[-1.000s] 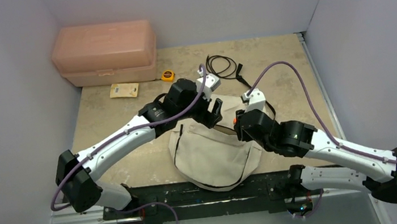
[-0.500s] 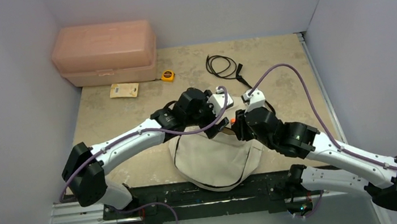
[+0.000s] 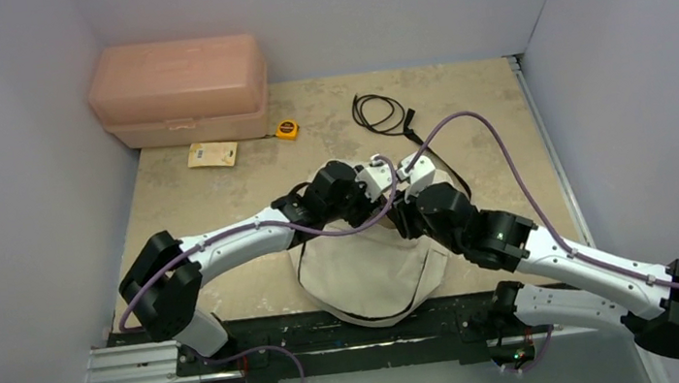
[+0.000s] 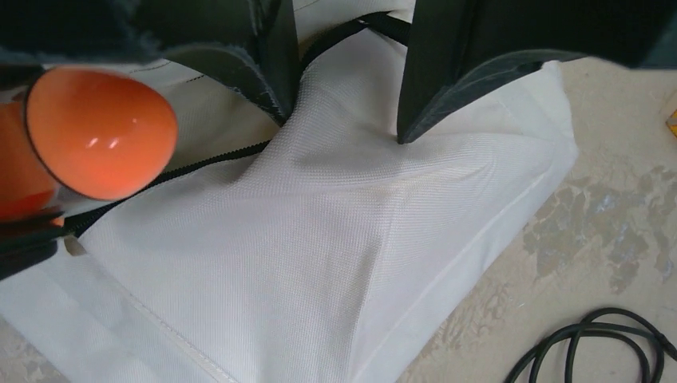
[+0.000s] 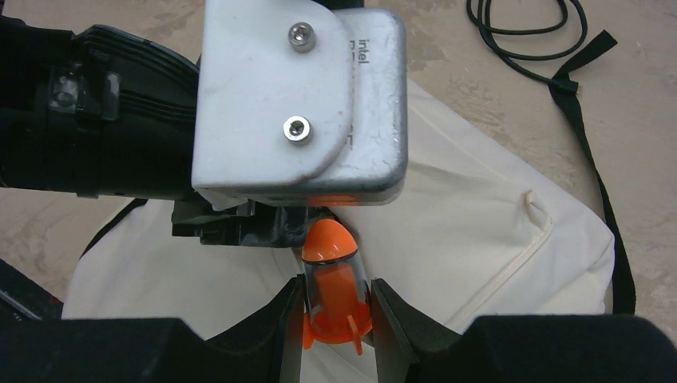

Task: Pack the student bag
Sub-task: Place the stationery in the student bag.

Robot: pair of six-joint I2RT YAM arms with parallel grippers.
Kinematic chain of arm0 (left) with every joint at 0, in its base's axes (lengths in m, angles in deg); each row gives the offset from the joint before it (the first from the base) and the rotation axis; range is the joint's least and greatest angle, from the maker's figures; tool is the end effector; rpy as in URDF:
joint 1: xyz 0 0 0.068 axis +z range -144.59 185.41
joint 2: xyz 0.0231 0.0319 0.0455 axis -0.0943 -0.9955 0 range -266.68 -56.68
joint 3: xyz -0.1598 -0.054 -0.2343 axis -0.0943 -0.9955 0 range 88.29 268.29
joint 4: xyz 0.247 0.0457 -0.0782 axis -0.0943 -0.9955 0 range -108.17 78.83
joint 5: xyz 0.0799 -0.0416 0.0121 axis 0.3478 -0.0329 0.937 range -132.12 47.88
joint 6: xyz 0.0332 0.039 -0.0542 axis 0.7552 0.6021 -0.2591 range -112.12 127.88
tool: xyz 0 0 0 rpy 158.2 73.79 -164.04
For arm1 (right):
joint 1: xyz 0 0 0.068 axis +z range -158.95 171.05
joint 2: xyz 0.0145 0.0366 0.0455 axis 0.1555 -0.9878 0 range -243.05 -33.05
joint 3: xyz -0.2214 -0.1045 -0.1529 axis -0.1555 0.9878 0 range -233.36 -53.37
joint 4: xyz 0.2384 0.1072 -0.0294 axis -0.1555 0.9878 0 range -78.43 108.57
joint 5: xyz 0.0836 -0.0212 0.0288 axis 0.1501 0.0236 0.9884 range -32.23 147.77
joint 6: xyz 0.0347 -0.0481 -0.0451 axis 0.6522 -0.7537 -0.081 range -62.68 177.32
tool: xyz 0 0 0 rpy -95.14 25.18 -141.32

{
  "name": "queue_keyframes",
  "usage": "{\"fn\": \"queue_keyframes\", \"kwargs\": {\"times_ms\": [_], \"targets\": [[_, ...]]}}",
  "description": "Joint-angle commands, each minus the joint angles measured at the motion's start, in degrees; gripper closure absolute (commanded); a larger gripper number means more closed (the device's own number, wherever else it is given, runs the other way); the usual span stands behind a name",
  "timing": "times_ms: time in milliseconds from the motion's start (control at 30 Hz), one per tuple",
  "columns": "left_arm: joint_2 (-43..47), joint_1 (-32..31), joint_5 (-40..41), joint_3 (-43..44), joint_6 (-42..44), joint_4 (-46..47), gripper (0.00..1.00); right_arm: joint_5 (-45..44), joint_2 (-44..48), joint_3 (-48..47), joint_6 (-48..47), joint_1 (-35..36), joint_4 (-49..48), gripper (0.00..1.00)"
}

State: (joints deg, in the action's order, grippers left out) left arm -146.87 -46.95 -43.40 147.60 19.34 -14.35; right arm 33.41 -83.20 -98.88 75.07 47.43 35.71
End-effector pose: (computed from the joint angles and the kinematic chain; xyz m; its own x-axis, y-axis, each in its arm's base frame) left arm 0.2288 -0.2991 0.2422 -0.1757 0.5532 -0.8143 0.8549 0.4959 0.1524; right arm 0.1355 0.1571 0.3055 -0.4240 -0.1361 -0.8954 -0.4505 0.8893 0.0782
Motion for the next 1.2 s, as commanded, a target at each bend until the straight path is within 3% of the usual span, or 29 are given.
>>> {"fn": "queue_keyframes", "kwargs": {"times_ms": [0,167,333,467,633,767,900,1033,1100,1167], "targets": [[2.7,0.9,4.7,-0.8,-1.2,7.6,0.60,3.3,-1.7,-1.3,-9.0,0.0,-4.6,1.00],[4.6,3.0,-2.6,1.7,-5.5,3.4,0.80,8.7,-4.1,-1.0,-12.9,0.0,-9.0,1.00],[4.2,7.4,-13.6,3.7,-12.8,-2.1,0.83,5.9,-6.8,2.3,-13.0,0.0,-18.2,0.89],[3.2,7.9,-17.7,4.0,-16.1,-1.8,0.84,3.4,-9.9,5.3,-10.9,0.0,-27.1,0.90],[1.2,9.8,-21.1,6.4,-20.8,-3.7,0.88,3.5,-10.5,9.2,-8.1,0.0,-31.5,0.90],[1.3,10.7,-23.3,9.1,-22.0,-7.7,0.91,-1.6,-9.5,14.3,-8.1,0.0,-35.6,0.72],[1.5,10.8,-22.7,11.6,-24.1,-11.0,0.98,-5.8,-10.9,15.2,-7.7,0.0,-36.0,0.66],[1.7,10.8,-23.3,12.6,-25.6,-12.5,1.00,-15.3,-13.0,11.9,-1.2,0.0,-30.4,0.50],[2.1,10.8,-23.3,12.1,-26.8,-12.1,1.00,-20.7,-13.3,9.5,6.7,0.0,-25.0,0.32],[2.5,10.7,-23.6,11.7,-27.8,-11.9,1.00,-20.7,-13.2,7.8,13.5,-0.1,-20.3,0.09]]}}
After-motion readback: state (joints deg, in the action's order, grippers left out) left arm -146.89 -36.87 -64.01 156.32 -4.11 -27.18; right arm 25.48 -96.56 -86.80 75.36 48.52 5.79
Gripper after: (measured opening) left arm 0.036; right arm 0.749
